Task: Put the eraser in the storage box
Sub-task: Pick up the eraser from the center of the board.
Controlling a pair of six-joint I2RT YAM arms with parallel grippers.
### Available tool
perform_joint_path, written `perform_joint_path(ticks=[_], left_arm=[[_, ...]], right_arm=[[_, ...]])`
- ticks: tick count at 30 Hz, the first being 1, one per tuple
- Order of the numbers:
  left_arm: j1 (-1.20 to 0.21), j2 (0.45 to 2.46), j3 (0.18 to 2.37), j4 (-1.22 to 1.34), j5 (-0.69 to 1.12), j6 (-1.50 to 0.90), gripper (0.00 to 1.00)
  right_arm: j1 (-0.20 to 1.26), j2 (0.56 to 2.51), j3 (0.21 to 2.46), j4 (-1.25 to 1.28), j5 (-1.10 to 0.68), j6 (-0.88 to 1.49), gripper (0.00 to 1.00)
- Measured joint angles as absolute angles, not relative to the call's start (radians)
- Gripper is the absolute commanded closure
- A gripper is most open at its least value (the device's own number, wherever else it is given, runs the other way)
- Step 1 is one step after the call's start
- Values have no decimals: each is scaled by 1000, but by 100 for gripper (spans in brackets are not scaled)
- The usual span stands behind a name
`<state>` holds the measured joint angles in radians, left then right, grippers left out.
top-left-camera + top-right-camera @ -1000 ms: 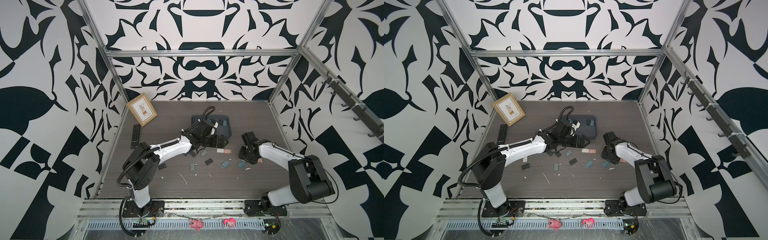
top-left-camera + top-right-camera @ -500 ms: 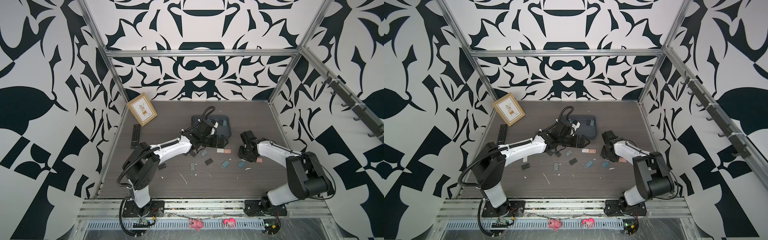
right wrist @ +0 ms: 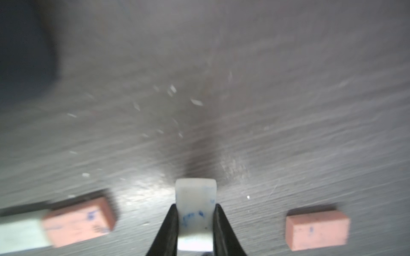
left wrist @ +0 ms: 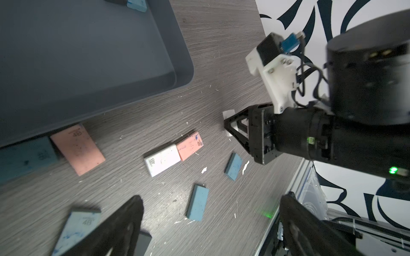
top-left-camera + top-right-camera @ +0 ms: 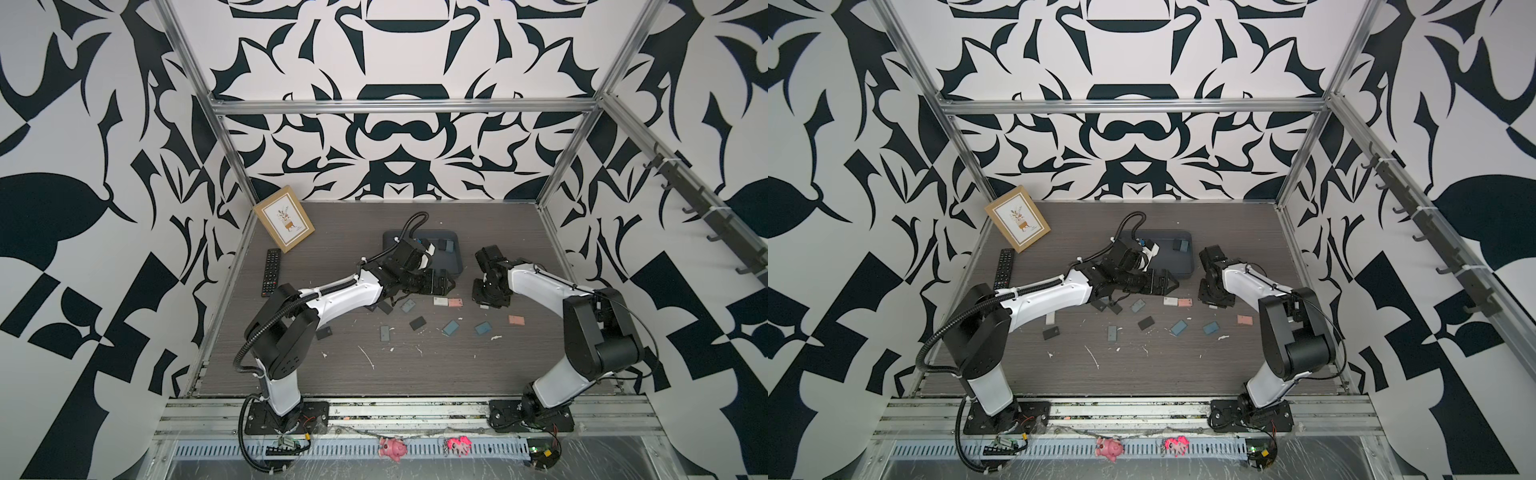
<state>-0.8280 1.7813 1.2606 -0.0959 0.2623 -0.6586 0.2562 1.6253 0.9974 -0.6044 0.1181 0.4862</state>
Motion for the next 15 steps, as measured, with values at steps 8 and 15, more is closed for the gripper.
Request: perform_joint_path(ticks=[8, 15], left_arm=[[-723, 1781, 1290, -125, 314, -665, 1], [-637, 1781, 1314, -168, 380, -665, 1]], right_arm=[[299, 1705, 1313, -670, 121, 434, 73], [365, 1936, 1608, -695, 107, 437, 73]])
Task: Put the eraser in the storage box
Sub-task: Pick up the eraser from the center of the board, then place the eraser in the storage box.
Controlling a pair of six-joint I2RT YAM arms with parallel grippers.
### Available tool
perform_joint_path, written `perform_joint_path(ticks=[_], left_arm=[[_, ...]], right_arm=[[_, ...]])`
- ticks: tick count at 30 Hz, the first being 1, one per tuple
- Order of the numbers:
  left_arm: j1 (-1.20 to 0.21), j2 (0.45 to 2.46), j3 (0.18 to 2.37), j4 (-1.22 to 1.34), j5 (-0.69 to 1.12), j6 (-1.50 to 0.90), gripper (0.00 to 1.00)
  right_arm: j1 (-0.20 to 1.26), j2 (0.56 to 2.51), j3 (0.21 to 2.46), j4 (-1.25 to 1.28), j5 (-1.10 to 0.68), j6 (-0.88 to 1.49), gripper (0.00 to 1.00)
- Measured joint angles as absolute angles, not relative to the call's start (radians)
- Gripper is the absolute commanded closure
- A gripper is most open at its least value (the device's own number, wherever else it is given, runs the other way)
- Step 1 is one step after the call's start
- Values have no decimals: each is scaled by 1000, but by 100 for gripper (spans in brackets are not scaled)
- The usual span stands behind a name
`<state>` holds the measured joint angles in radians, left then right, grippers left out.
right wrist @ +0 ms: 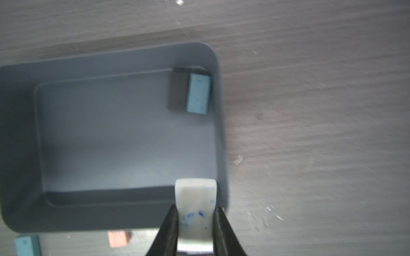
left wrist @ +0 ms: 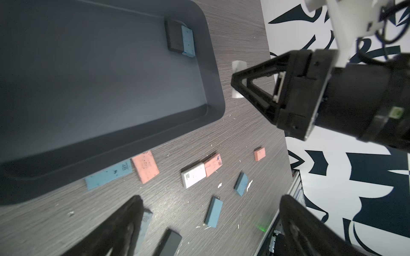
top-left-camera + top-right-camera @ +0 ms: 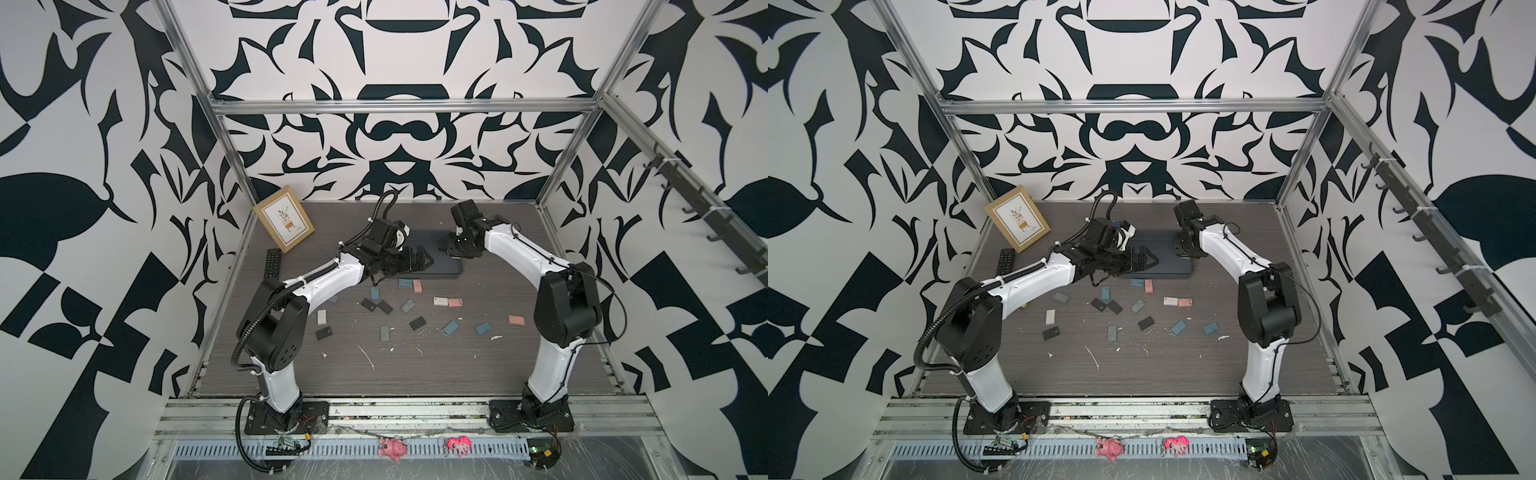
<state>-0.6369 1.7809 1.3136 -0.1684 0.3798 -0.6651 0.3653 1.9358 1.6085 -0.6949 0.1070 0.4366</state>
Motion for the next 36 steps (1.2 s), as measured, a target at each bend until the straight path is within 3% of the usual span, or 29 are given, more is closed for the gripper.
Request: perform_joint_path(ticks=[13, 24, 36], left_arm=[[-559, 1781, 1314, -214, 448, -653, 1], [-559, 1781, 1314, -214, 462, -647, 1], [-559, 1781, 1314, -214, 474, -647, 1]], right_arm=[[421, 2327, 1994, -751, 65, 465, 73], [413, 2468, 2197, -803, 68, 468, 73], [385, 2491, 2229, -832, 91, 463, 71]])
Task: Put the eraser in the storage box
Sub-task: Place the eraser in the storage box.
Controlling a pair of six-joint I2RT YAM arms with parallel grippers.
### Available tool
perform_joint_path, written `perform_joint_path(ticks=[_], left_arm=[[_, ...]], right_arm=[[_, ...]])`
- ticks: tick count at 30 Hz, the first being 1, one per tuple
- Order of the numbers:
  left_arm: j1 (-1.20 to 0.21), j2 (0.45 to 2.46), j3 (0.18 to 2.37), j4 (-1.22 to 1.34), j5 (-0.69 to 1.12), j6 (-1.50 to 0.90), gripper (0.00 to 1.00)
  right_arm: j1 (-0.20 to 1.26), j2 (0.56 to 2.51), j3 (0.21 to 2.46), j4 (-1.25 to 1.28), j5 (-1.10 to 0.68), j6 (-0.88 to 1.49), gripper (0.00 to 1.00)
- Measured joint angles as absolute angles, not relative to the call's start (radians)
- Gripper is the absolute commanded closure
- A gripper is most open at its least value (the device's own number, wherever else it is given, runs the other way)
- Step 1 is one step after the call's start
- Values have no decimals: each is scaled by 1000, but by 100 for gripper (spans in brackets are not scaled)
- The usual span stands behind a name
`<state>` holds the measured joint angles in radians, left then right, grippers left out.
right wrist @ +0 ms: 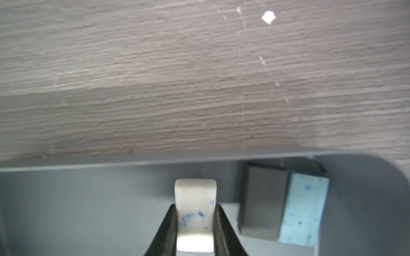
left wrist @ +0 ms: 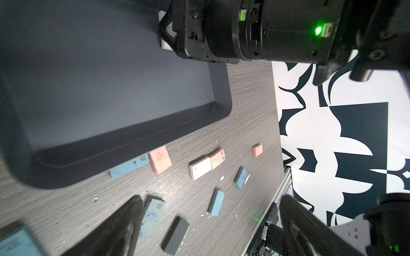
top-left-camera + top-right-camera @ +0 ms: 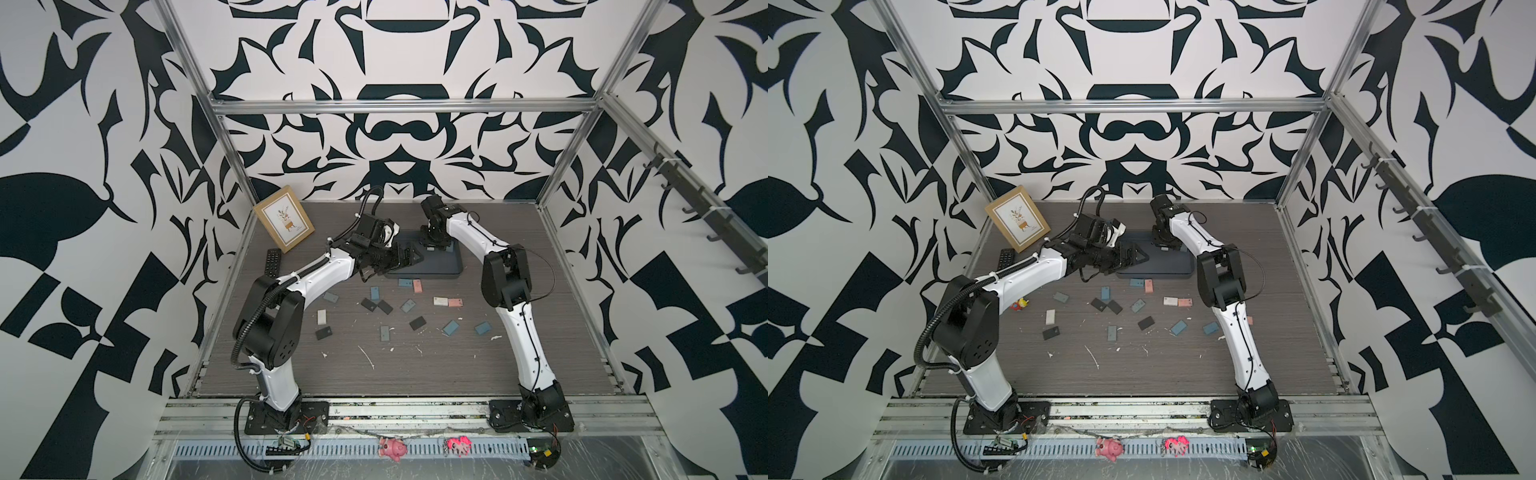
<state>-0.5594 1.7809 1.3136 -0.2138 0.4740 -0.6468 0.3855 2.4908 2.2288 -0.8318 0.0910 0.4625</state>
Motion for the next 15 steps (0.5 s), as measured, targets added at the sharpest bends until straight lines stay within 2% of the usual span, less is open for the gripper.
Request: perform_joint_path(ticks=[15], left_arm=[[-559, 1781, 1314, -214, 476, -647, 1]], right_arm=[[369, 2508, 2237, -841, 105, 447, 64]])
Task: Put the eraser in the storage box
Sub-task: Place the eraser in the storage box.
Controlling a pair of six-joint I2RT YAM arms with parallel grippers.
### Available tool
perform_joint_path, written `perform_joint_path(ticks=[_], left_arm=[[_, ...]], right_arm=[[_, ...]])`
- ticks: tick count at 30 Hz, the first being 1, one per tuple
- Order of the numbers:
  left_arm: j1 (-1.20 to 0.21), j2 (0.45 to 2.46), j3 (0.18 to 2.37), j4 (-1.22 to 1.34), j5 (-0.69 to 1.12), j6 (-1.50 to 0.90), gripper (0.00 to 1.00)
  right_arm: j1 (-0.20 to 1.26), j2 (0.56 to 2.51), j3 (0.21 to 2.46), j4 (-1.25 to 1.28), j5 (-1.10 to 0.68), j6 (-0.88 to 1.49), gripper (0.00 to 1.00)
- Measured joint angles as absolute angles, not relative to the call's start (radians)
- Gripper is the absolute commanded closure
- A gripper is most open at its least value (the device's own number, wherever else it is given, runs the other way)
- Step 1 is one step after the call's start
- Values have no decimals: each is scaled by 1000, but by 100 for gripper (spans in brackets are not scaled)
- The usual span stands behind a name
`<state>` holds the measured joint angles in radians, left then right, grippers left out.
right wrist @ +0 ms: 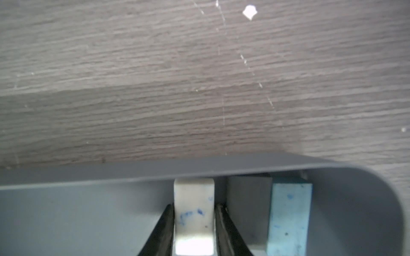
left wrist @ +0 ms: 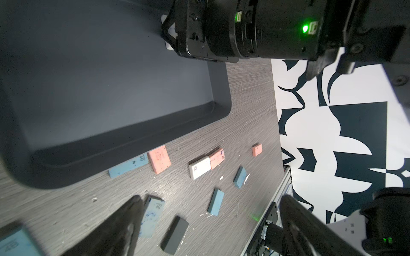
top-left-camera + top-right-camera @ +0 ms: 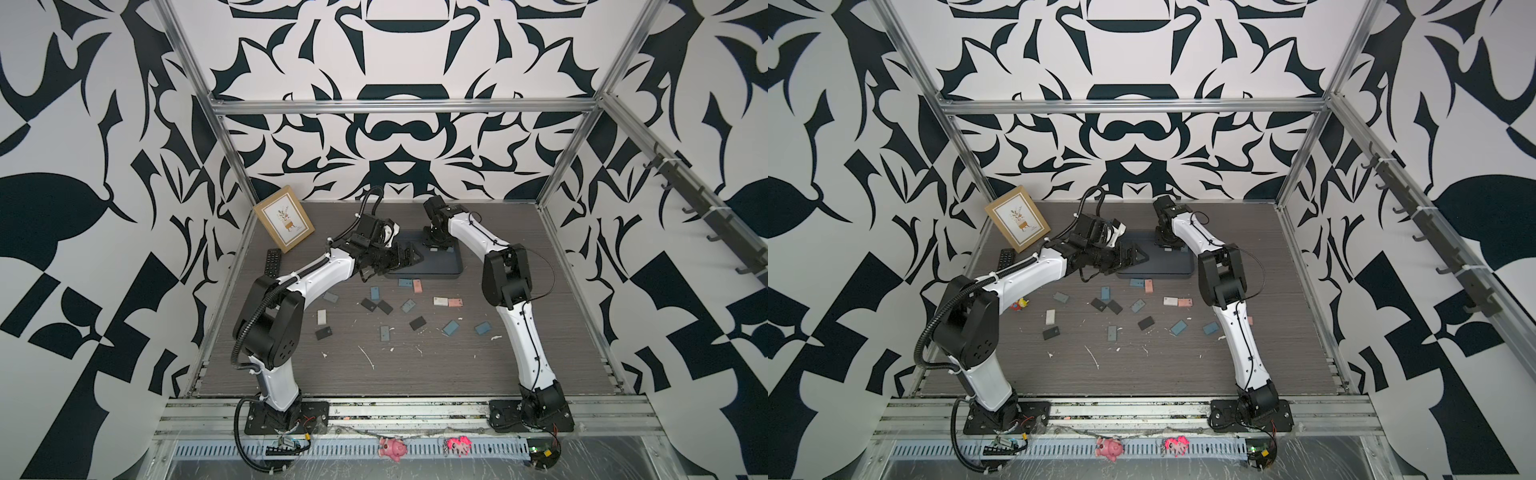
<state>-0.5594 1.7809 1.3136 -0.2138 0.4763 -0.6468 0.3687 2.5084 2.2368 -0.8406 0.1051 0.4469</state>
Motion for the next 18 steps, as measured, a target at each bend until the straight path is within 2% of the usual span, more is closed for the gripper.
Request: perform_joint_path(ticks=[18], left_arm=[[-559, 1781, 1314, -214, 476, -647, 1]], right_arm=[[367, 2517, 2254, -841, 139, 440, 63]])
